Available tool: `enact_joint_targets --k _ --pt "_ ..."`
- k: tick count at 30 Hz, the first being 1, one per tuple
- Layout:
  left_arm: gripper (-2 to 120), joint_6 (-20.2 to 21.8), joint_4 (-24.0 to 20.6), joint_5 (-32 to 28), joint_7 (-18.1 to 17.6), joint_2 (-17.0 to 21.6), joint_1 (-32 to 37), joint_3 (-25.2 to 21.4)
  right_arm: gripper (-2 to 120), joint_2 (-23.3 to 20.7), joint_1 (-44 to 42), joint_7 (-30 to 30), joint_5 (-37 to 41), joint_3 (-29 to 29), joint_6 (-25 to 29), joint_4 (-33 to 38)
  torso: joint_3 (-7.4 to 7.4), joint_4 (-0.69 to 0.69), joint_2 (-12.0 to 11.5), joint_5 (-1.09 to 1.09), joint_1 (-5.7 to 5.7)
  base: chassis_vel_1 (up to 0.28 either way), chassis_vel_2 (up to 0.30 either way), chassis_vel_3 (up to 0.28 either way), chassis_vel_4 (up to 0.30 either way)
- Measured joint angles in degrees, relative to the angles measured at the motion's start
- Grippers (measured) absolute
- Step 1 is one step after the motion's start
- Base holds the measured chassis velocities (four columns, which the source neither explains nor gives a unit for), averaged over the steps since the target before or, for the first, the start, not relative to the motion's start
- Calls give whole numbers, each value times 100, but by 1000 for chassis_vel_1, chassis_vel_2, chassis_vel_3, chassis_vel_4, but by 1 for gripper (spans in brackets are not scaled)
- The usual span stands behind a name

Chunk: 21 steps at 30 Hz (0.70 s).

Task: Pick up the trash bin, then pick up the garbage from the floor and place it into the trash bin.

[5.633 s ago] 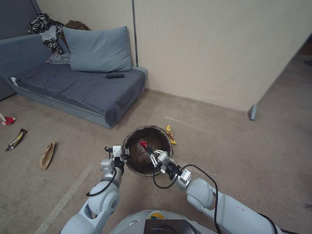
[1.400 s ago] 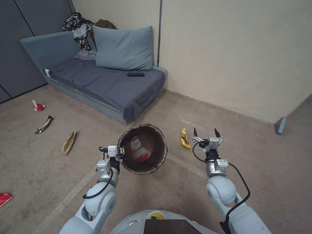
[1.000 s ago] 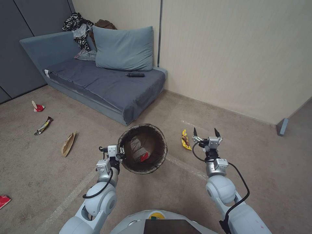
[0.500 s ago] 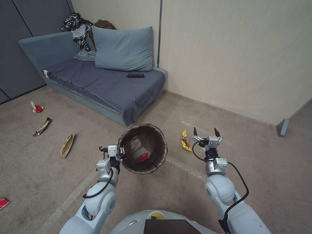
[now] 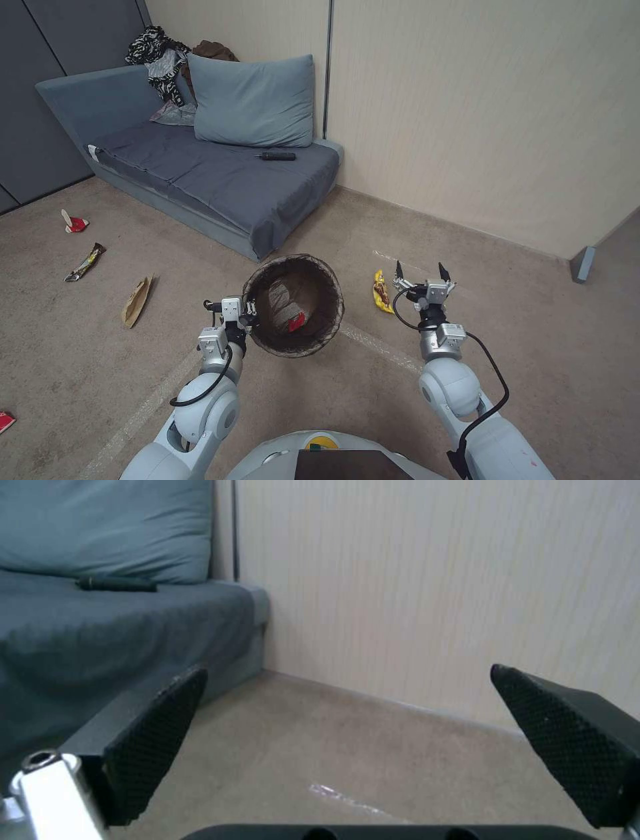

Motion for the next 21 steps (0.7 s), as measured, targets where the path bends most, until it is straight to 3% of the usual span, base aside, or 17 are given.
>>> enact_joint_targets --k 21 --pt "3 -3 -3 11 3 -30 2 0 100 29 65 39 16 -34 -14 -33 0 1 0 0 0 -16 20 18 -21"
